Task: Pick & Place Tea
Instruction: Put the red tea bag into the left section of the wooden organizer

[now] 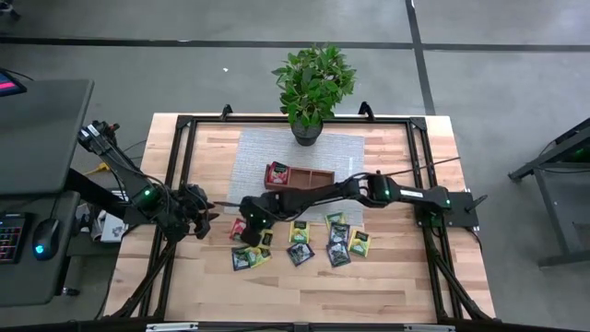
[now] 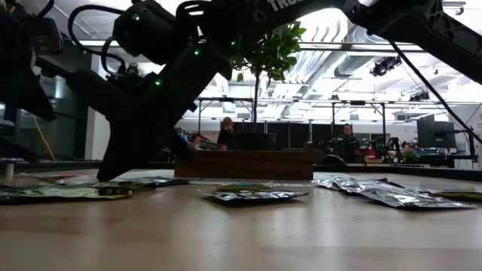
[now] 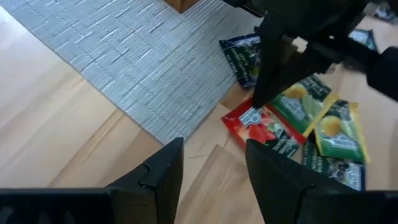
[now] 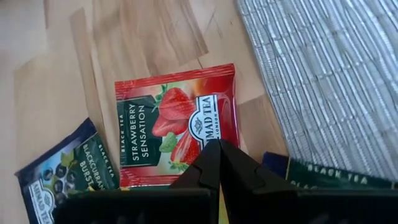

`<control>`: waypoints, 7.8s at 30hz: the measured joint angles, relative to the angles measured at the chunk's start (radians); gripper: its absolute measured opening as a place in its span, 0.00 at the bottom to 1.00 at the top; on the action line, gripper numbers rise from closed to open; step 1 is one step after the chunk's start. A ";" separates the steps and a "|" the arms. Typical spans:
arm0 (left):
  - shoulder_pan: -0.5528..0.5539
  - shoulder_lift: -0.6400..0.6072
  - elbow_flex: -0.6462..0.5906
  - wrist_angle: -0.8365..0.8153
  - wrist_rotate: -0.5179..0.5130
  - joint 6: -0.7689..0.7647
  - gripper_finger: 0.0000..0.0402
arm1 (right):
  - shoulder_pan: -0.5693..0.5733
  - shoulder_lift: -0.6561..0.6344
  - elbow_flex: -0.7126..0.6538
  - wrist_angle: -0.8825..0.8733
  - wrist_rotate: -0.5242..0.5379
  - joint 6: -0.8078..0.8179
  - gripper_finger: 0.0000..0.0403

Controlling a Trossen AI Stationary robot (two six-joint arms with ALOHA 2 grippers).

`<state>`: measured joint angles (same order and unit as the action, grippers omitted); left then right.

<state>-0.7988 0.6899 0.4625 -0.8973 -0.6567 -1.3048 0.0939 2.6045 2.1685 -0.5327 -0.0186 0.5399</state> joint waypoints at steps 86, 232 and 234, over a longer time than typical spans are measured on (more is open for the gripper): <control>0.230 0.388 -0.346 1.187 0.520 -0.120 0.57 | 0.055 0.003 -0.005 0.048 0.087 0.087 0.00; 0.229 -0.082 -0.346 0.995 0.125 0.651 0.34 | -0.025 -0.456 -0.121 -0.202 0.082 -0.306 0.00; 0.229 -0.103 -0.346 0.999 0.106 0.672 0.34 | -0.025 -0.537 -0.244 -0.100 0.093 -0.277 0.00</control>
<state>-0.5694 0.5870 0.1169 0.1016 -0.5509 -0.6330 0.0692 2.0674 1.9248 -0.6325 0.0744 0.2626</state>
